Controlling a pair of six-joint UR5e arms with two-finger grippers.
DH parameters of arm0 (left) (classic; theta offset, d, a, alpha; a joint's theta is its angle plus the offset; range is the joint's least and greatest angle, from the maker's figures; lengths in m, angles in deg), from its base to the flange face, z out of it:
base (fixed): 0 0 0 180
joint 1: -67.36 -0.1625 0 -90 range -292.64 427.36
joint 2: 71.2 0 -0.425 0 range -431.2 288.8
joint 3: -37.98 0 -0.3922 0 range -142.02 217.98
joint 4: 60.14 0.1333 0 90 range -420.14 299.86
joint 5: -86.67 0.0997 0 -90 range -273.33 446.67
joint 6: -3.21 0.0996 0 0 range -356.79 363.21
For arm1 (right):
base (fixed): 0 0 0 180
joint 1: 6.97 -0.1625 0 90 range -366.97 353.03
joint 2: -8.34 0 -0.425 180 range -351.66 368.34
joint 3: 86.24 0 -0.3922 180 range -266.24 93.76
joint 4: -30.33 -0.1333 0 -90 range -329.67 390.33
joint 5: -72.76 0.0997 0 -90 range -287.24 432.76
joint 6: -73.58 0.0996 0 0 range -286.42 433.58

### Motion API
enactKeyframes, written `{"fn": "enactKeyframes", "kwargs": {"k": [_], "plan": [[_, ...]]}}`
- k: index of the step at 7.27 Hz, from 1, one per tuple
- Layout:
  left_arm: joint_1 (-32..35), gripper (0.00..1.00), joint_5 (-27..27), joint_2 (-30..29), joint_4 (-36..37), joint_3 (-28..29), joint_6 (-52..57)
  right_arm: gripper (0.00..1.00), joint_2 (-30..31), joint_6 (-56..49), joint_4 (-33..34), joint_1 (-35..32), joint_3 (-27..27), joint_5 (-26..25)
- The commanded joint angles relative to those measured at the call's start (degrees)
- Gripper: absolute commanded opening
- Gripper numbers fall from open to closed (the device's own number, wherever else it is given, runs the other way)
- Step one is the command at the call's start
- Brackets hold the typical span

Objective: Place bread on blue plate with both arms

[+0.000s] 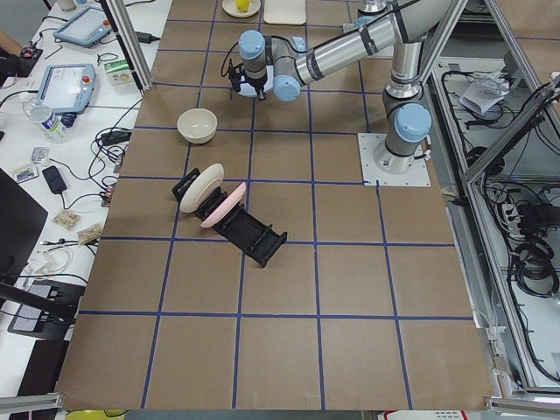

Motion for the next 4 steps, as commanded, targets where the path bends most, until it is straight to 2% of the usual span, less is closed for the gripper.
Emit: {"fn": "enactKeyframes", "kwargs": {"k": [1,2,3,4], "plan": [[2.03,0.0,-0.36,-4.72,14.08,-3.68,-2.14,0.0,-0.83,15.57,0.63,-10.96,-0.29,3.67],[2.39,0.0,-0.62,-5.96,14.28,-3.68,-2.14,0.0,-1.62,22.17,2.9,-15.28,-0.29,4.92],[2.91,0.0,-0.36,-6.58,14.28,-3.59,-2.23,0.0,-2.15,23.54,4.66,-19.06,-0.29,4.93],[3.0,0.11,-0.27,-6.85,14.2,-3.42,-2.84,0.0,-3.72,25.64,6.68,-22.06,-0.55,5.02]]}}
